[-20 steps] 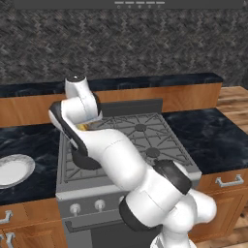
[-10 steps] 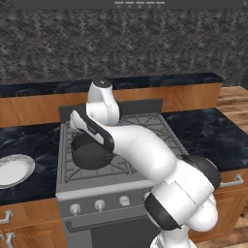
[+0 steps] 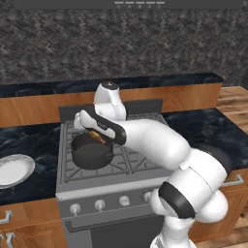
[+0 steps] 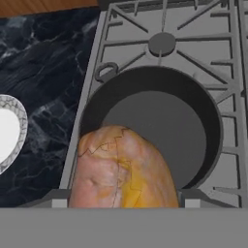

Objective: Retrieve the frozen meat and place it in the pot on a burner. Then turn the burner on.

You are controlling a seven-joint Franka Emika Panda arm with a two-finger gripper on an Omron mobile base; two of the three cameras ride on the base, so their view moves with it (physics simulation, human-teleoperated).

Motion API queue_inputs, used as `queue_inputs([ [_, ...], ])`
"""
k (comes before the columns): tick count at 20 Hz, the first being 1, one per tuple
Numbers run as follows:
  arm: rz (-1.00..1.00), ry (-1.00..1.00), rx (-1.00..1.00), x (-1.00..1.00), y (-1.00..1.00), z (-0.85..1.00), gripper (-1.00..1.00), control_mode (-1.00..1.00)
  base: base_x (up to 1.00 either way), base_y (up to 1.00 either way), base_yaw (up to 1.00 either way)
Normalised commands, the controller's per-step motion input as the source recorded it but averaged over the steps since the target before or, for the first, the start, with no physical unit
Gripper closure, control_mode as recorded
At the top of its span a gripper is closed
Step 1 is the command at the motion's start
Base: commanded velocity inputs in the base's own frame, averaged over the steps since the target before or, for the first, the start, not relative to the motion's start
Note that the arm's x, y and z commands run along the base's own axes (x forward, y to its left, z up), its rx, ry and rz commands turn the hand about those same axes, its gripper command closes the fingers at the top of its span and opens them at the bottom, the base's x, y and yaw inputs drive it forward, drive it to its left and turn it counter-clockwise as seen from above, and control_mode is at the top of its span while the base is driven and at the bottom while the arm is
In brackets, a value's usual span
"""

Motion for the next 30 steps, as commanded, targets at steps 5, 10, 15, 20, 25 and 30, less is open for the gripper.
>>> queue_inputs([
  [5, -0.02, 0.18, 0.0, 0.35, 0.0, 0.0, 1.0, -1.0, 0.0, 0.0, 0.0],
  [10, 0.0, 0.11, 0.0, 0.25, 0.0, -0.15, 1.0, -1.0, 0.0, 0.0, 0.0],
  [15, 0.0, 0.04, 0.0, 0.16, 0.01, -0.25, 1.0, -1.0, 0.0, 0.0, 0.0],
  [20, 0.0, 0.0, 0.0, 0.01, 0.07, -0.34, 1.0, -1.0, 0.0, 0.0, 0.0],
  [25, -0.01, 0.0, 0.0, 0.05, 0.1, -0.22, 1.0, -1.0, 0.0, 0.0, 0.0],
  [30, -0.01, 0.0, 0.0, 0.2, 0.01, -0.1, 1.0, -1.0, 0.0, 0.0, 0.0],
])
